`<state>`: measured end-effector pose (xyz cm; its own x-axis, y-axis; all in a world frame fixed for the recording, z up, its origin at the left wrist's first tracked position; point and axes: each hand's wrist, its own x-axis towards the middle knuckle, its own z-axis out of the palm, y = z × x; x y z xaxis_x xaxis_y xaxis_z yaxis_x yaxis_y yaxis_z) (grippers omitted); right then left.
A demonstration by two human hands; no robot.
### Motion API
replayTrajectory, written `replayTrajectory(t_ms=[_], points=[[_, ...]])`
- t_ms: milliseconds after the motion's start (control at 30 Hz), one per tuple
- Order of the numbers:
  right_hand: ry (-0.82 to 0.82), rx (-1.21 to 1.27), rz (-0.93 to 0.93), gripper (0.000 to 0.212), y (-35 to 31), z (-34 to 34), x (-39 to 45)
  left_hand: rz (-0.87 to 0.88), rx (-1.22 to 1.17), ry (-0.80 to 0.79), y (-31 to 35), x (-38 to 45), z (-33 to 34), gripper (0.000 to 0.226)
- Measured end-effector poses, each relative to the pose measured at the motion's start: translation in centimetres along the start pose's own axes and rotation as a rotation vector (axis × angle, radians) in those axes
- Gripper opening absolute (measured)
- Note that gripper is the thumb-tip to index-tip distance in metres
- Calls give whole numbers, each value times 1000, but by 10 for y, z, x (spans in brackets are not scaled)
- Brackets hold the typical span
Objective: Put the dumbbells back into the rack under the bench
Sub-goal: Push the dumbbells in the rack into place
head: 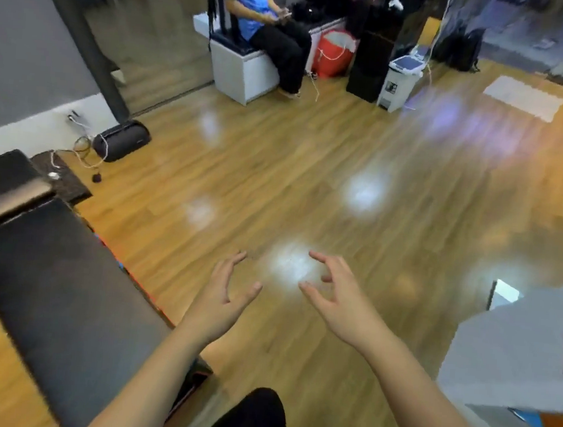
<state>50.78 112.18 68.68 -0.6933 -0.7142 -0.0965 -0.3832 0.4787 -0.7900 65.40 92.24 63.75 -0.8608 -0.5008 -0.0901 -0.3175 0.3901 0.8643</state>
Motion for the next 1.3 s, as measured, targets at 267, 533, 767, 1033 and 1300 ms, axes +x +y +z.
replayTrajectory(t_ms=[267, 533, 767, 1033, 1300], points=[[-225, -27, -223, 53, 7, -16, 149, -128, 13, 309, 3, 83, -7, 63], [-349, -65, -328, 52, 13, -43, 295, -218, 9, 444, 17, 202, -19, 63], [-515, 43, -439, 49, -10, -32, 415, -298, -7, 649, 25, 255, -31, 65], [-818, -7, -706, 51, -43, -17, 519, -484, -41, 997, 32, 298, -21, 70], [-1091, -46, -828, 51, -74, 17, 565, -624, -115, 1309, 53, 318, -13, 73]])
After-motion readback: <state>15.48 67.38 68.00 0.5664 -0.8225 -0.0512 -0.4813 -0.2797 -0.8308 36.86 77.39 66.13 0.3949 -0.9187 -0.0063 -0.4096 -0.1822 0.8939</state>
